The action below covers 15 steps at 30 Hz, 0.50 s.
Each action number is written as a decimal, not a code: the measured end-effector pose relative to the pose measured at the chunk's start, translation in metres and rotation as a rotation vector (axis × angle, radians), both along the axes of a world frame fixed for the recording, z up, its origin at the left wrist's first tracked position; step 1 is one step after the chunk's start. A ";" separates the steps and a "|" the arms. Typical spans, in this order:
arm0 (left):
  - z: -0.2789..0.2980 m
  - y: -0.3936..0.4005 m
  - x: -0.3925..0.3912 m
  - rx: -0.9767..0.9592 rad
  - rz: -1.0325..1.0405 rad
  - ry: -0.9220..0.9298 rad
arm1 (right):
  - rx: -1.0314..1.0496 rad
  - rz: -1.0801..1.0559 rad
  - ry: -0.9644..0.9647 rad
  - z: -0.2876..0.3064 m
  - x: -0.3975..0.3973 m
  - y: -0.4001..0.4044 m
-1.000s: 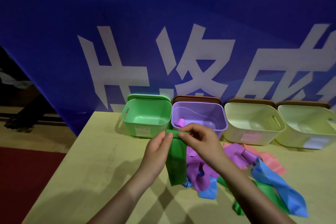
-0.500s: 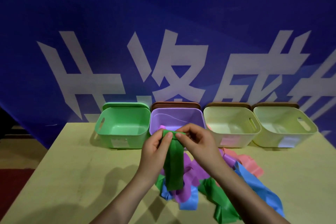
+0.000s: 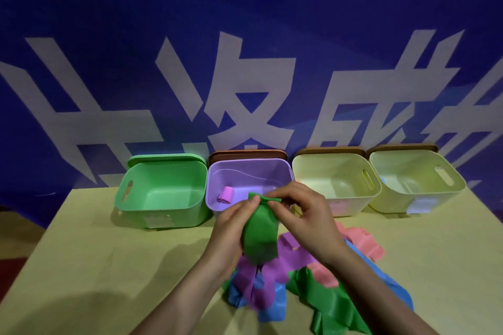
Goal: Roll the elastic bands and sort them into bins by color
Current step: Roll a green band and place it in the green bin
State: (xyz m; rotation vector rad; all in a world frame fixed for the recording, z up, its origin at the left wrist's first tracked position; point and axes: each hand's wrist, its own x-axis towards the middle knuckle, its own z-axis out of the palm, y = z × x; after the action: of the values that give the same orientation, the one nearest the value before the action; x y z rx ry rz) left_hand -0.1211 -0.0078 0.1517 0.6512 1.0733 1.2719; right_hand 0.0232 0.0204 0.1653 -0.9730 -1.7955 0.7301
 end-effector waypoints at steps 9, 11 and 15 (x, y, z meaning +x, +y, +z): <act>-0.018 0.023 -0.014 0.095 -0.060 0.093 | -0.017 0.074 -0.080 -0.007 0.001 0.014; -0.022 0.031 -0.019 0.161 -0.050 0.160 | -0.222 0.080 0.026 -0.008 -0.006 0.016; -0.023 0.042 -0.028 0.248 -0.066 0.280 | -0.419 0.046 0.120 -0.016 -0.025 0.030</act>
State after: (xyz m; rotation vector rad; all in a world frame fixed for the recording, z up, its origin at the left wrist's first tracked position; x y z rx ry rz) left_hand -0.1488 0.0339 0.1285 1.0695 1.1186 1.2921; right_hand -0.0014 0.0502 0.1497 -1.1326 -1.5954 1.2002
